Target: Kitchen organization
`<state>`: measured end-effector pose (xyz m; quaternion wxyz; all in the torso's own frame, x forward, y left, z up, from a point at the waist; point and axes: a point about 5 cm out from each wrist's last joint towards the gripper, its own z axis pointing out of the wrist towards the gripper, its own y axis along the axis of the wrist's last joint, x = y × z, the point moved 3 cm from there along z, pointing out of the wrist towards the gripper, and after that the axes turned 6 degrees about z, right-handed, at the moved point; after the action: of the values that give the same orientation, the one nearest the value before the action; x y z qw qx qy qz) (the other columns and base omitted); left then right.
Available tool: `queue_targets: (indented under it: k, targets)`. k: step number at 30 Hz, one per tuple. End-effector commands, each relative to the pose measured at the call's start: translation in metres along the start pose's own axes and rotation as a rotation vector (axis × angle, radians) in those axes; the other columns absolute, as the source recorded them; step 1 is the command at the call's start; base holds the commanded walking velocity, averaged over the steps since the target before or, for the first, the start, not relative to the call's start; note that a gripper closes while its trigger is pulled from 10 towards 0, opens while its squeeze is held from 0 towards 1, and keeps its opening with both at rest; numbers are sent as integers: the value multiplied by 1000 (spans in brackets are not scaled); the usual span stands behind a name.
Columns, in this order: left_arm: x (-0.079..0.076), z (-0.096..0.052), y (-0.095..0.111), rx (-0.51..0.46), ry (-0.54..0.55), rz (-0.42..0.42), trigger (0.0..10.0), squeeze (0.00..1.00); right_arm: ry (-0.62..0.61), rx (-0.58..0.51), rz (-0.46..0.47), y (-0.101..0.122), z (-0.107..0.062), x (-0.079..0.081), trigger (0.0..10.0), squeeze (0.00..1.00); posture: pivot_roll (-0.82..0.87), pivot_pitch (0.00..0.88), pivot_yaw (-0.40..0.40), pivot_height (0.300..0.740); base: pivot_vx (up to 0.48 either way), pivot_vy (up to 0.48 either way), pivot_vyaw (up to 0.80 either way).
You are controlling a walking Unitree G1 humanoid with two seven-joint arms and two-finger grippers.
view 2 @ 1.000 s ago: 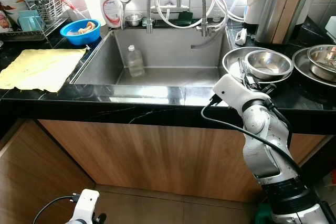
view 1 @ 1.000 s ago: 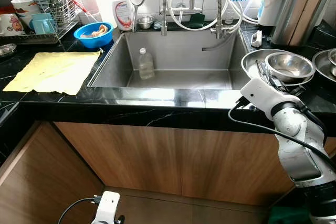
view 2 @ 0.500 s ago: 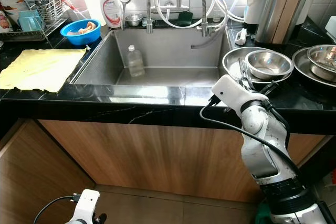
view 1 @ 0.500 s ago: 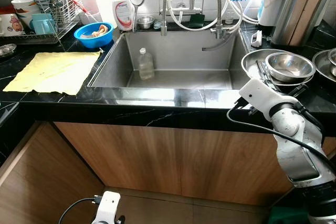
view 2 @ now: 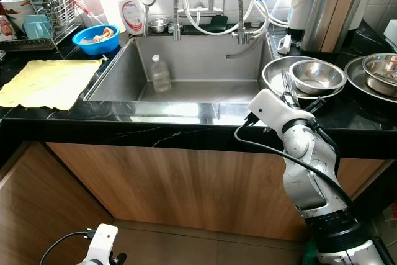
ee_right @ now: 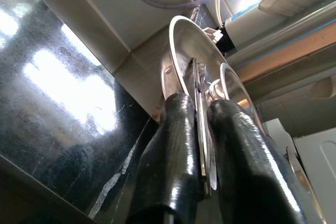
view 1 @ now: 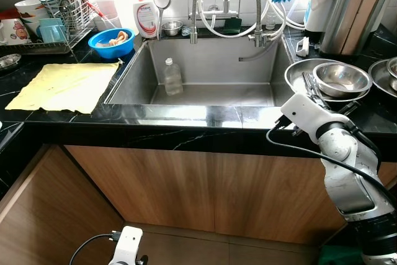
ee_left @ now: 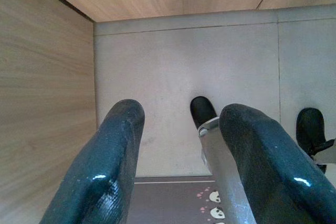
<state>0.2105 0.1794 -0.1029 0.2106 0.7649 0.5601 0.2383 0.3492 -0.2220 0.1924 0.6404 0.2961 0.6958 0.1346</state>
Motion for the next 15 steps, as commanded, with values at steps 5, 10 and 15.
queue_targets:
  k: [5,10,15]
  targets:
    - [3,-1,-7,28,2,11,10000,0,2,-12,-8,7,2,1,10000,0,-185,0,116,740,0,0,0]
    - [3,-1,-7,29,3,12,10000,0,4,3,-1,5,2,1,10000,0,-185,0,116,740,0,0,0]
    - [3,-1,-8,30,3,13,10000,0,7,9,-5,3,2,1,10000,0,-185,0,116,740,0,0,0]
